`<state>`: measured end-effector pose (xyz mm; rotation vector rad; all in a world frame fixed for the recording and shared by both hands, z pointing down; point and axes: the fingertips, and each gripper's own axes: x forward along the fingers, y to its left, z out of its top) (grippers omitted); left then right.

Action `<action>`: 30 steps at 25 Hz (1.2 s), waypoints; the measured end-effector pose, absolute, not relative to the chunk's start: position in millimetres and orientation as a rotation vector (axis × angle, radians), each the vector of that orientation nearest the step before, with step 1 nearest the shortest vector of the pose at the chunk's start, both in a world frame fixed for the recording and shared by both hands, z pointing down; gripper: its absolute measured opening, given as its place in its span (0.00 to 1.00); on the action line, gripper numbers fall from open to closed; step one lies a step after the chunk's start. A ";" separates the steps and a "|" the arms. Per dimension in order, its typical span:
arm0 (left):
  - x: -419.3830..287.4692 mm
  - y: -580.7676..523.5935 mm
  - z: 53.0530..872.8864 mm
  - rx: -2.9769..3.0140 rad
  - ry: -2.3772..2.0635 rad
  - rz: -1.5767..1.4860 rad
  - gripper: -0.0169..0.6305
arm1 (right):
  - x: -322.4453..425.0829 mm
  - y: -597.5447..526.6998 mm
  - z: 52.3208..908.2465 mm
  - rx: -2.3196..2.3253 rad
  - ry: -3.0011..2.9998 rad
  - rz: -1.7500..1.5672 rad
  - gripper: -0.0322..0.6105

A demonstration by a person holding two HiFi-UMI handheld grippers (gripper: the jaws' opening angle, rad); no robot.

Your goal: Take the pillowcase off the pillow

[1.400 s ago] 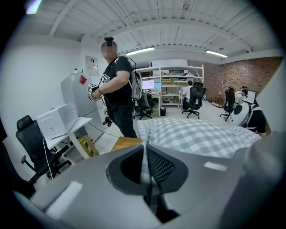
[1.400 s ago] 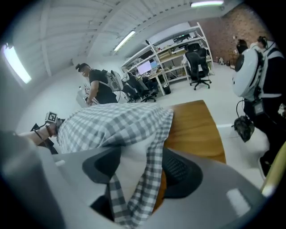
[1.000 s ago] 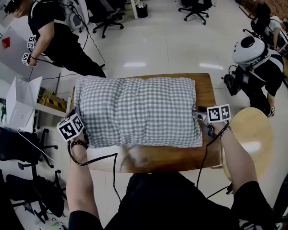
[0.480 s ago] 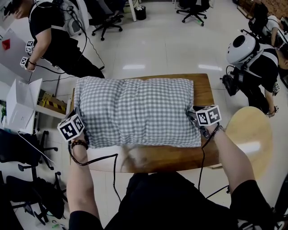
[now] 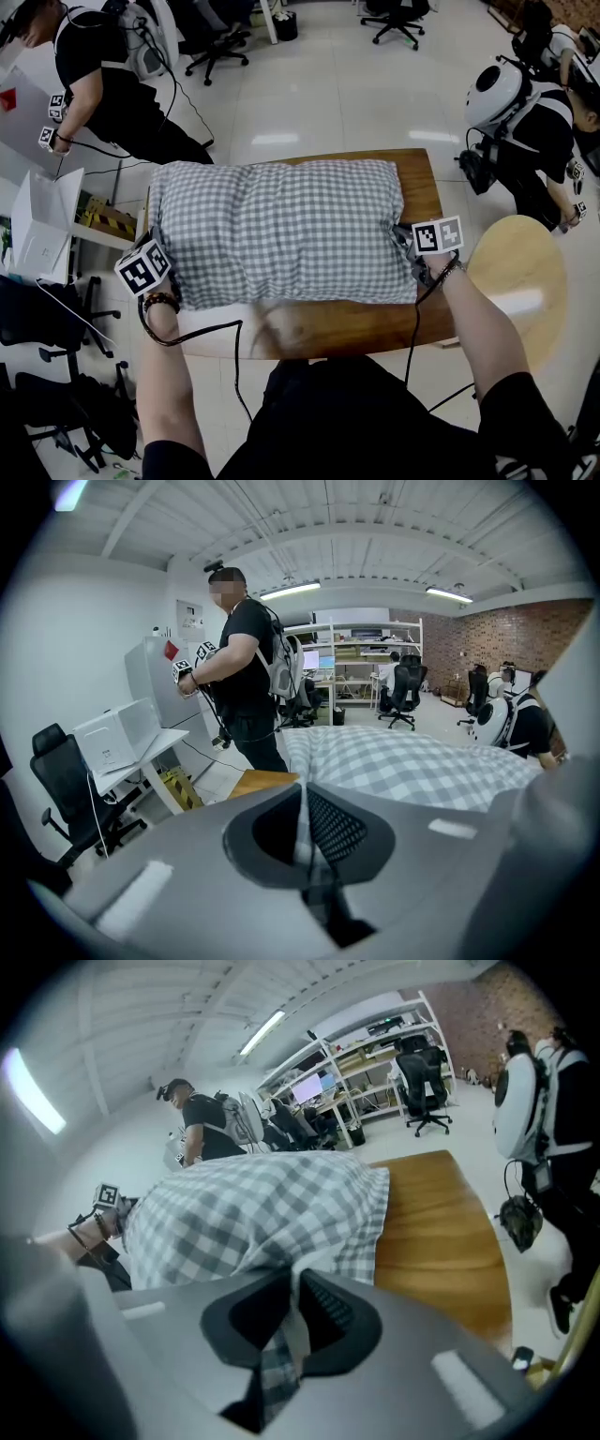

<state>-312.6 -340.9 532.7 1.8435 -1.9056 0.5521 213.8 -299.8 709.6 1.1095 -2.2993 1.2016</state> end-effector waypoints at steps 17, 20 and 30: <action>-334.1 -310.3 496.0 1.797 -2.029 0.307 0.03 | 258.5 -271.4 677.4 1.249 -2.268 0.913 0.07; -346.2 -298.0 490.3 1.788 -2.051 0.260 0.03 | 260.6 -263.3 674.7 1.276 -2.259 0.895 0.07; -372.9 -281.4 466.0 1.748 -2.078 0.129 0.03 | 263.0 -249.8 657.1 1.331 -2.232 0.846 0.07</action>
